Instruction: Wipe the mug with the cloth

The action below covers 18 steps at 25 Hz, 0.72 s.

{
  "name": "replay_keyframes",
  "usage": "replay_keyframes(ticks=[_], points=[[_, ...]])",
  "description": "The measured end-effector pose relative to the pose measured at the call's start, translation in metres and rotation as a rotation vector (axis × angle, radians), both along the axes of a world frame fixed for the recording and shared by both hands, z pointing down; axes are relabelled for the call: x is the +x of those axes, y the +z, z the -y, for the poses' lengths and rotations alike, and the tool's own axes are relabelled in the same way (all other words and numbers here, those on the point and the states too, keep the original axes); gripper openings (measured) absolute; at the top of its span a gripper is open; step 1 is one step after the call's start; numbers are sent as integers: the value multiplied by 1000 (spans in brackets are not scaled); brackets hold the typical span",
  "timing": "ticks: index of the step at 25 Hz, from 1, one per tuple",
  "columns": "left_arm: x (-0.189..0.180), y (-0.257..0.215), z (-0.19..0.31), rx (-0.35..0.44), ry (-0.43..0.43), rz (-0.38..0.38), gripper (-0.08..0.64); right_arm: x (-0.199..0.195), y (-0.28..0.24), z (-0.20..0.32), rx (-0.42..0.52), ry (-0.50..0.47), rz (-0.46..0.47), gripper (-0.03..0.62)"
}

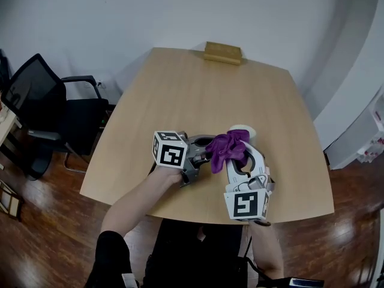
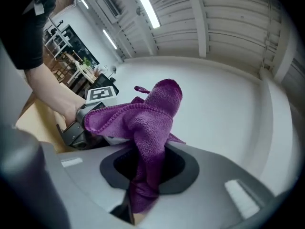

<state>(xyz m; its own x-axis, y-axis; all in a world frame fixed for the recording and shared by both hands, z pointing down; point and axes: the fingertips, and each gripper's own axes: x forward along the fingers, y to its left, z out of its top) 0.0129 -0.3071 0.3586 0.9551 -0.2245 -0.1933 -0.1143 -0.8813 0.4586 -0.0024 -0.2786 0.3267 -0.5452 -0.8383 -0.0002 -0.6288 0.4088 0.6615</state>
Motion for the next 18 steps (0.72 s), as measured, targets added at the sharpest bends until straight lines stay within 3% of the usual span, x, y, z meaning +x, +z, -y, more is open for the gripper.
replay_keyframes(ticks=[3, 8, 13, 18], points=[[-4, -1, 4, -18, -13, -28, 72, 7, 26, -5, -55, -4, -30, 78], [-13, 4, 15, 1, -59, 11, 72, 20, 67, -8, -200, 1, -76, 81], [-10, 5, 10, 38, -51, 38, 67, 15, -9, -9, -85, -58, 130, 81], [-9, -3, 1, 44, -38, -7, 71, -4, 1, 1, -97, -90, 50, 81]])
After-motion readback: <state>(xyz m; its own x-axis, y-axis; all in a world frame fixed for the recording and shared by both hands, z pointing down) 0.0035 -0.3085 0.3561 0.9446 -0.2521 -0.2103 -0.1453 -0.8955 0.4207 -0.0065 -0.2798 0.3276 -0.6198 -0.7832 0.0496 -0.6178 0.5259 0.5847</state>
